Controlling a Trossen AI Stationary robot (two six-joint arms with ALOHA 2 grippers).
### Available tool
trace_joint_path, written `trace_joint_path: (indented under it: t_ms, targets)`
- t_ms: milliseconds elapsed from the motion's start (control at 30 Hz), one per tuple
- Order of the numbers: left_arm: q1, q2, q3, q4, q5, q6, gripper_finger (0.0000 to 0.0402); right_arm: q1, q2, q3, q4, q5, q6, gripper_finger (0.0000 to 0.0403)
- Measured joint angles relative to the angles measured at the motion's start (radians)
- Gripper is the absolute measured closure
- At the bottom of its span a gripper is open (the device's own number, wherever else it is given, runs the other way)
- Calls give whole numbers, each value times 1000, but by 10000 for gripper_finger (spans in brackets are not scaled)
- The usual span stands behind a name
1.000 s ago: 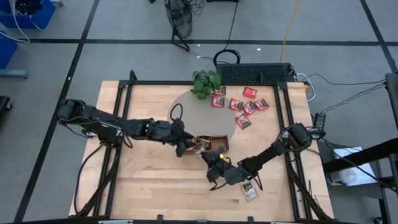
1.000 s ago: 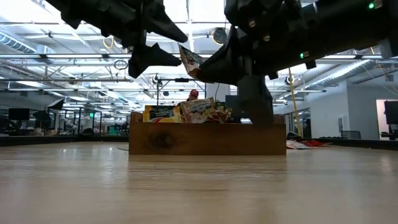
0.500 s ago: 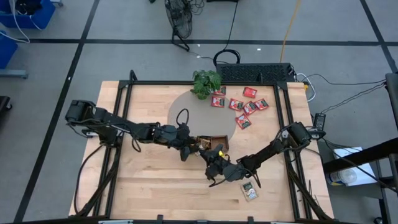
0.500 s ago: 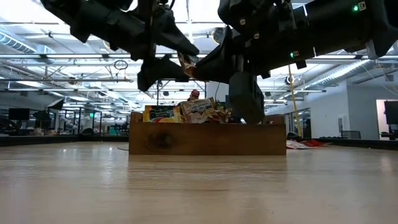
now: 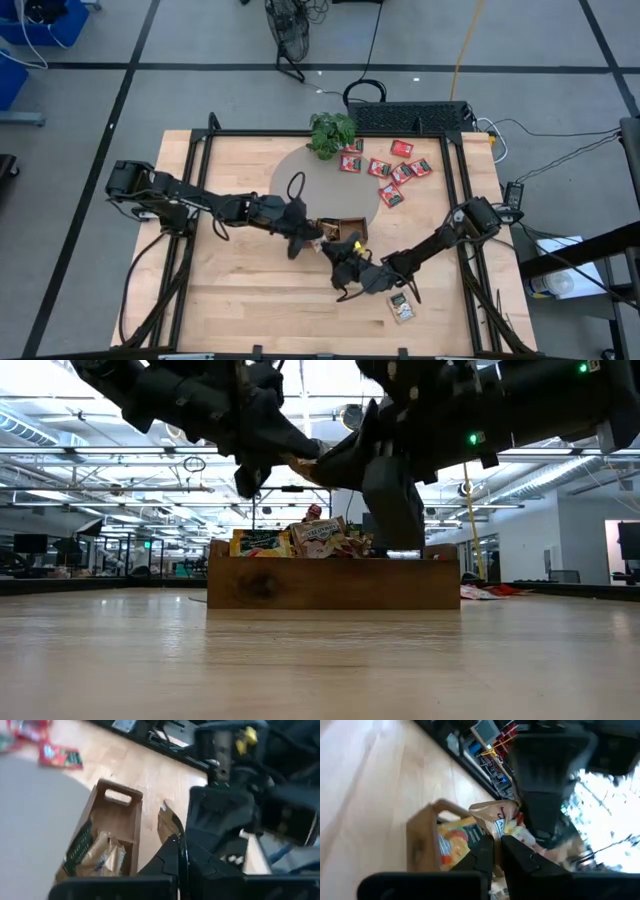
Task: Pick & Place Tea
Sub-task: Put the left brown tea bag into the middle slot of the wooden organizer
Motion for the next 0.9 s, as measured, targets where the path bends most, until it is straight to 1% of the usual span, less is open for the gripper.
trace_joint_path:
  t_ms: [100, 167, 267, 367, 467, 667, 800, 900]
  targets:
    - [-12, -16, 0, 1, -15, 130, 396, 28, 0, 0, 1, -1, 129, 363]
    - [-23, -21, 0, 1, -47, 225, 396, 58, 0, -1, -10, 2, 191, 351]
    - [-57, -22, 0, 1, -74, 421, 397, 113, -2, -1, -6, 67, 256, 338]
    - [-99, -13, 0, 5, -92, 537, 397, 179, -27, -1, -8, 127, 279, 331]
    - [-130, 7, 0, -13, -141, 628, 398, 249, -77, -1, -5, 178, 263, 329]
    - [-146, 83, 0, 53, -242, 727, 398, 328, -161, -1, -4, 239, 218, 328]
    - [-120, 161, 21, 121, -254, 747, 399, 340, -169, -16, -3, 263, 207, 328]
    - [-105, 219, 56, 114, -267, 767, 399, 332, -167, -47, -6, 263, 237, 329]
